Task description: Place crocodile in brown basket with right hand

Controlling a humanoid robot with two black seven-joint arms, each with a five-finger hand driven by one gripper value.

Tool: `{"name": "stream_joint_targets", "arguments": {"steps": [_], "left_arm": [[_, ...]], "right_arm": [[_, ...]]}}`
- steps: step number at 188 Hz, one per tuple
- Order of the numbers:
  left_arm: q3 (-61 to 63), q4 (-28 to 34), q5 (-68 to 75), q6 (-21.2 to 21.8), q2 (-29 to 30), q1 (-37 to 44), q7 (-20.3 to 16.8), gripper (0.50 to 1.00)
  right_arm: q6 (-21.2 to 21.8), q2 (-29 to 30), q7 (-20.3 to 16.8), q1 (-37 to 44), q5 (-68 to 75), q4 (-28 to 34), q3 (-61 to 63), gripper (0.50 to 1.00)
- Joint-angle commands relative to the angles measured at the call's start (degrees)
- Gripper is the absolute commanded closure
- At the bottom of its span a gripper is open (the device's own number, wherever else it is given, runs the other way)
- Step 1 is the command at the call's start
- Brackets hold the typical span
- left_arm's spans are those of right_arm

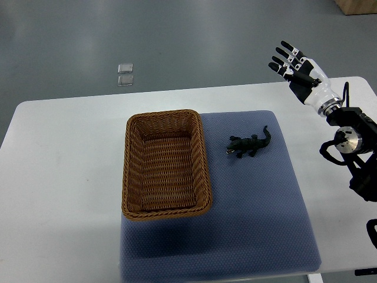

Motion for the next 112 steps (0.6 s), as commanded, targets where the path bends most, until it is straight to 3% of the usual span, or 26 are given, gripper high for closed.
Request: {"name": "stream_joint_targets", "arguments": {"steps": [1,58,112], "left_arm": [[0.0,0.0,0.0,0.0,0.0,0.0,0.0,0.5],[0.0,0.0,0.0,0.0,0.0,0.0,0.0,0.5],[0.0,0.0,0.0,0.0,0.0,0.0,0.0,0.5]], "right_arm": [[0.7,-0.1,0.0,0.0,-0.4,0.1,0.0,0.572],[6.3,-4.1,0.3,0.4,-2.7,1.1,-5.1,0.572],[10.0,-8.8,5.5,4.3,-21.6,3.7,-10.8,0.572]]}}
